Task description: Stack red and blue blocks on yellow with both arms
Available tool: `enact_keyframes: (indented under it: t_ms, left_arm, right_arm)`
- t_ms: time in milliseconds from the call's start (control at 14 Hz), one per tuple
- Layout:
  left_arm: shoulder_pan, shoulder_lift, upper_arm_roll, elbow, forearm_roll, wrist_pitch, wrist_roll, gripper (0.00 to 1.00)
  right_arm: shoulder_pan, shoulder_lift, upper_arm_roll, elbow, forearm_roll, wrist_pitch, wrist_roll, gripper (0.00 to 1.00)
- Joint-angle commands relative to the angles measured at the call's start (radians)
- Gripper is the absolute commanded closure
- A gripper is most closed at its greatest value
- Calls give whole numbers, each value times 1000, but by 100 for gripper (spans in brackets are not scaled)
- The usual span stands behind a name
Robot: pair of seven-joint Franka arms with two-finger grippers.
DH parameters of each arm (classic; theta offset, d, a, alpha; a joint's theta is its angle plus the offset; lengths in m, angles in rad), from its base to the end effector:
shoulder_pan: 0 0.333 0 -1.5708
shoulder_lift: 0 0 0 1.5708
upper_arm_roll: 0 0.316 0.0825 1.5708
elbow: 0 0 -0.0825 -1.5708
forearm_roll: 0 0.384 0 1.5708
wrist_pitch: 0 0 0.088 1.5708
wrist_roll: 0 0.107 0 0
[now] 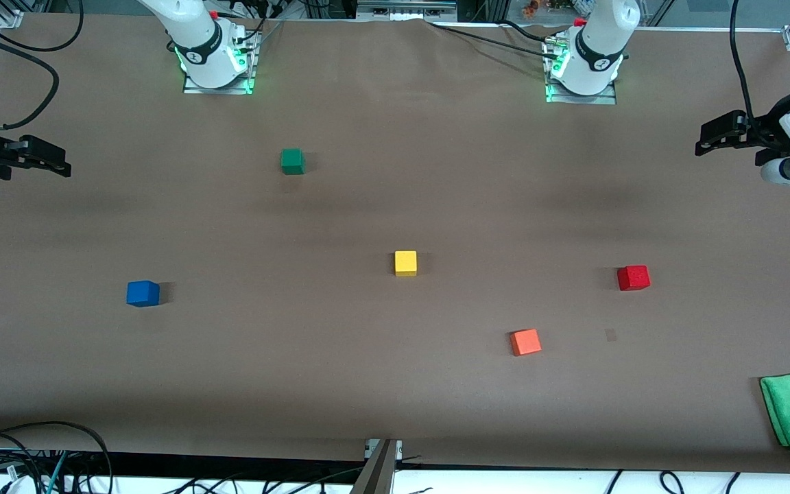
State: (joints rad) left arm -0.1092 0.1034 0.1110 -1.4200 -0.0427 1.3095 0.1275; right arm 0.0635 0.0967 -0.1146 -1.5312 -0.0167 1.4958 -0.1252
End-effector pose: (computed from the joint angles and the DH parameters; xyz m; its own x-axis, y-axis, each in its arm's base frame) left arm 0.5574 -0.0079 0.6165 0.9693 -0.1345 -0.2058 -0.1251 -0.9905 0.0578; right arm 0.5730 -0.0281 0.5827 0.9884 0.0723 -0.1335 0.0744 -0.9972 0.0111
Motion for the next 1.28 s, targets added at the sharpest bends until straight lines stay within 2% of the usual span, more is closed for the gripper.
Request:
enact_keyframes:
  t_ms: [0,1211]
  left_arm:
    - [-1,7,-1,6,18,-10,11,0]
    - [0,25,1,3,18,-7,11,0]
  right_arm:
    - [-10,11,6,23,1,-5,7,0]
    - [-10,26,6,23,1,-3,-7,0]
